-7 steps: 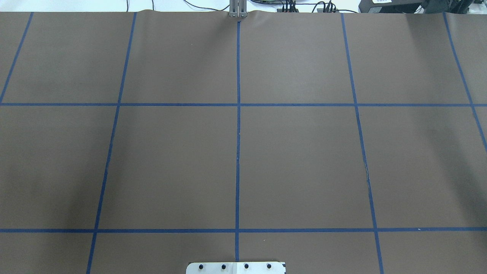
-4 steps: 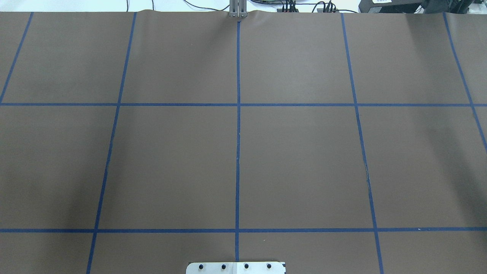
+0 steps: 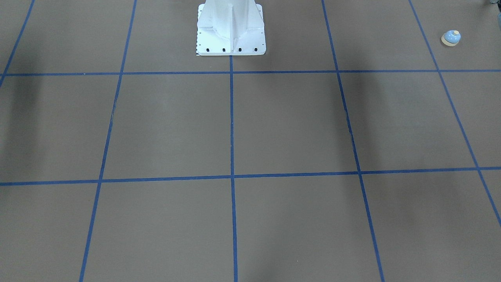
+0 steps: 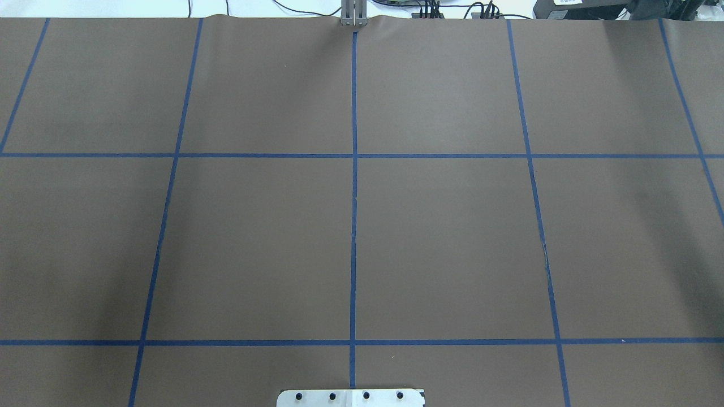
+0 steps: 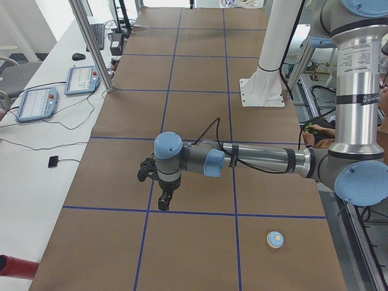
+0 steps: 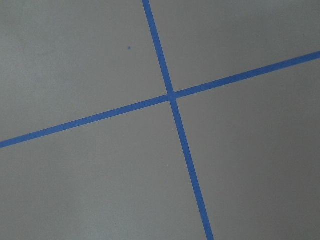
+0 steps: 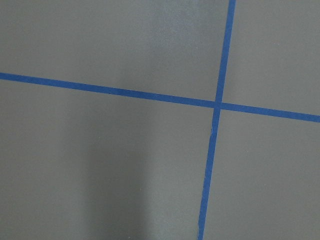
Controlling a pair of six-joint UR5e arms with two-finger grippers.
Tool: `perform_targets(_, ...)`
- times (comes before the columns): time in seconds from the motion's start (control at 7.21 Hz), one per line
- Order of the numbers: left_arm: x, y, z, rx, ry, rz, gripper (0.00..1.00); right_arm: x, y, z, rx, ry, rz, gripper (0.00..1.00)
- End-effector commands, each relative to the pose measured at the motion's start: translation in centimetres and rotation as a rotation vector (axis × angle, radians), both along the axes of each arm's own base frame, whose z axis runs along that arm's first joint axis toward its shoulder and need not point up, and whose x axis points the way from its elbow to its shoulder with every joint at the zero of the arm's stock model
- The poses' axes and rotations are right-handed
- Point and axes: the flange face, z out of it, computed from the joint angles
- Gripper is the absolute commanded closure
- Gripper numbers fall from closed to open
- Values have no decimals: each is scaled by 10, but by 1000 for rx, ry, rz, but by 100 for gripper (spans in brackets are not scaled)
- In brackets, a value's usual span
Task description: Place and press bell with both arms
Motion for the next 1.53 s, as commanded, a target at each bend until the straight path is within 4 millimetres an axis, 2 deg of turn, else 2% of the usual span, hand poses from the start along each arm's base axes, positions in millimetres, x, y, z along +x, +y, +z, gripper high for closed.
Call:
perform_targets(0.0,-1,10,12,-23,-3,6,1,0,0,1,1,-1,-4,0)
perform_targets(0.14,12,29,30,-61,-6,38,0,0,-3,-4,10,-3,-3,0)
perform_targets(0.28,26,68,63,-134,-17,83,0,-1,-4,-7,15,-6,-2,0)
perform_targets(0.42,22,97,81,-165,-16,81,0,-2,-9,-16,30,-9,0,0)
perform_targets(0.69,14,179,122,-245,33,84,0,-4,-14,-25,49,-14,-5,0)
perform_targets(0.83,32,198,129,-304,42,123,0,-8,-18,-28,56,-15,-10,0)
perform_targets(0.97,39,225,143,-382,44,139,0,-14,-26,-38,75,-16,-22,0)
perform_targets(1.25,44,246,154,-437,43,169,0,-21,-26,-34,66,-17,-36,0)
perform_targets(1.39,50,251,161,-448,32,203,0,-26,-26,-34,63,-18,-44,0)
